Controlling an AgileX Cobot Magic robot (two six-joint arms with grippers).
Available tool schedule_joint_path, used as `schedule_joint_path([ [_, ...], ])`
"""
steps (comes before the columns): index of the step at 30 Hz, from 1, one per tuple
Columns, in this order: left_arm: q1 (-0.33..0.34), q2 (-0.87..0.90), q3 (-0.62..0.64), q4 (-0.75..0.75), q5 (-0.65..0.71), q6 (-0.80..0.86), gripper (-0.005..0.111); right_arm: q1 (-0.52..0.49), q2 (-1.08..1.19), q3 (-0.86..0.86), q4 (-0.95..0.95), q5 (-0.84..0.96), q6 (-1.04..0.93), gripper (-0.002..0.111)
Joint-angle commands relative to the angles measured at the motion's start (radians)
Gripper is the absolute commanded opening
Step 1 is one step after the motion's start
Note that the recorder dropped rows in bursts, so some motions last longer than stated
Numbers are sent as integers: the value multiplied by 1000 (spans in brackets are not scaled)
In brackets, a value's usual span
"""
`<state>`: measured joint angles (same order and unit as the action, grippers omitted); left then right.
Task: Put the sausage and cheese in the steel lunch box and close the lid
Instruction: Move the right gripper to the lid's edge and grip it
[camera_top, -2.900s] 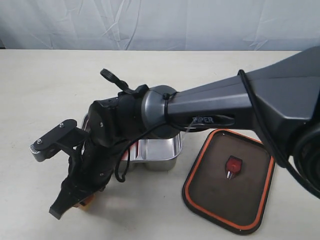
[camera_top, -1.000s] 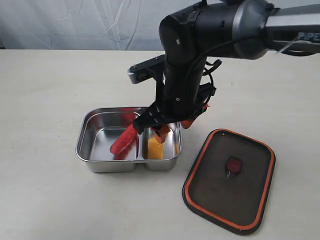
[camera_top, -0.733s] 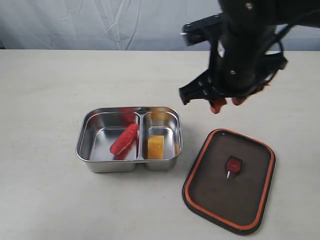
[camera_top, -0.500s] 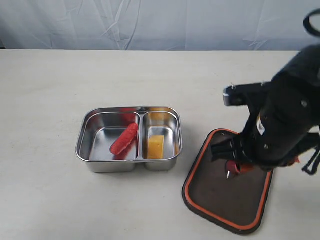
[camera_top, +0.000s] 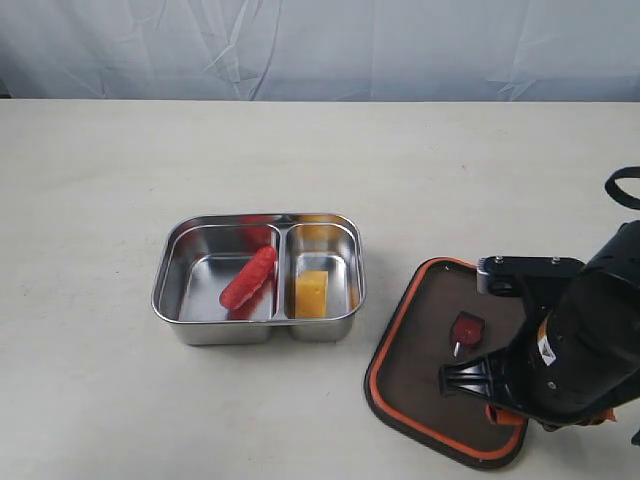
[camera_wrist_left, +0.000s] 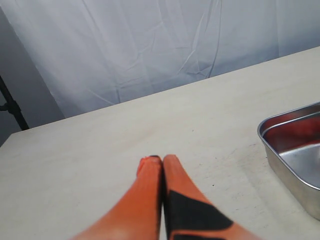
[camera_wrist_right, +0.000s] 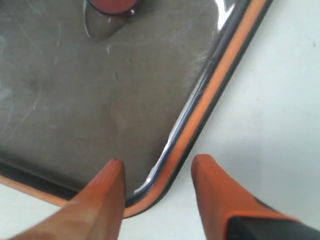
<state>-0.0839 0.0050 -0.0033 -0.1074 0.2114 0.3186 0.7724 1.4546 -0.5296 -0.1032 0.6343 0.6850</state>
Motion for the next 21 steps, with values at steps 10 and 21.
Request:
schedule_joint_path([
  [10, -8, -5, 3, -14, -5, -3, 0, -5, 99, 9, 4, -42, 7, 43],
  [21, -8, -5, 3, -12, -6, -3, 0, -5, 108, 9, 1, 44, 7, 0],
])
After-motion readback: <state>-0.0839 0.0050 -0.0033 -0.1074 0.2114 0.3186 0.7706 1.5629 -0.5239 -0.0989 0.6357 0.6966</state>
